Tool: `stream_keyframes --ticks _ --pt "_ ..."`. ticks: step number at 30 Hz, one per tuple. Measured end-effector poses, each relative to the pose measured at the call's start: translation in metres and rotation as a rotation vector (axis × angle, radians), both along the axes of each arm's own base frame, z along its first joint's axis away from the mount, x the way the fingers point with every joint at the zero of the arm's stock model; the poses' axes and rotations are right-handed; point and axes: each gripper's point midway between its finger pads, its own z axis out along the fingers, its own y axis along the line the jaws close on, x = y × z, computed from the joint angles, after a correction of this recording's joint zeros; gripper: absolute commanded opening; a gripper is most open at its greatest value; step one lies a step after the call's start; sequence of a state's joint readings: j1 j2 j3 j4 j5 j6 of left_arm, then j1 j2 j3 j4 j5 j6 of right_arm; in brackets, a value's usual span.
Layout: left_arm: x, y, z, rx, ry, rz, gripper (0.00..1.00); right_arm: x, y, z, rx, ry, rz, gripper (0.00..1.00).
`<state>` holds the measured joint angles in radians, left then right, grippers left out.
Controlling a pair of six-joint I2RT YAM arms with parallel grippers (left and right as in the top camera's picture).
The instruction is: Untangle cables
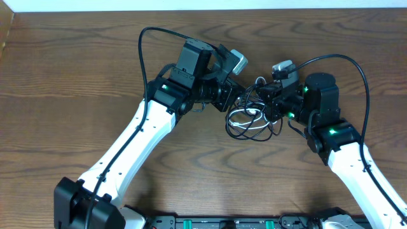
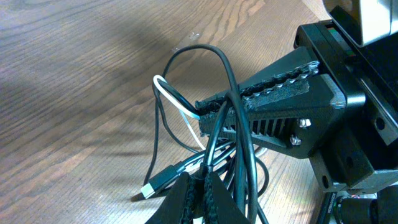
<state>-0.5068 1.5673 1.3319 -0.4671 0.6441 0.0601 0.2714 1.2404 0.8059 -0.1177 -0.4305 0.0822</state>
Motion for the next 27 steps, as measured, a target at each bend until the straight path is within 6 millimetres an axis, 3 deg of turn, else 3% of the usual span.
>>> stream_keyframes --ticks 14,23,26,27 --pt "-0.017 -0.023 0.002 0.003 -0.025 -0.059 0.08 0.002 -0.002 0.001 0.0 -0.008 -0.009 0.01" --pt "-0.02 -0.026 0.002 0.001 -0.025 -0.066 0.08 0.004 -0.001 0.006 0.005 -0.03 -0.005 0.02" --pt "-0.02 -0.027 0.002 -0.002 -0.022 -0.064 0.08 0.005 -0.001 0.006 0.008 -0.032 -0.006 0.19" --pt "-0.02 -0.027 0.003 -0.004 -0.021 -0.064 0.08 0.005 -0.001 0.007 0.006 -0.039 -0.004 0.2"
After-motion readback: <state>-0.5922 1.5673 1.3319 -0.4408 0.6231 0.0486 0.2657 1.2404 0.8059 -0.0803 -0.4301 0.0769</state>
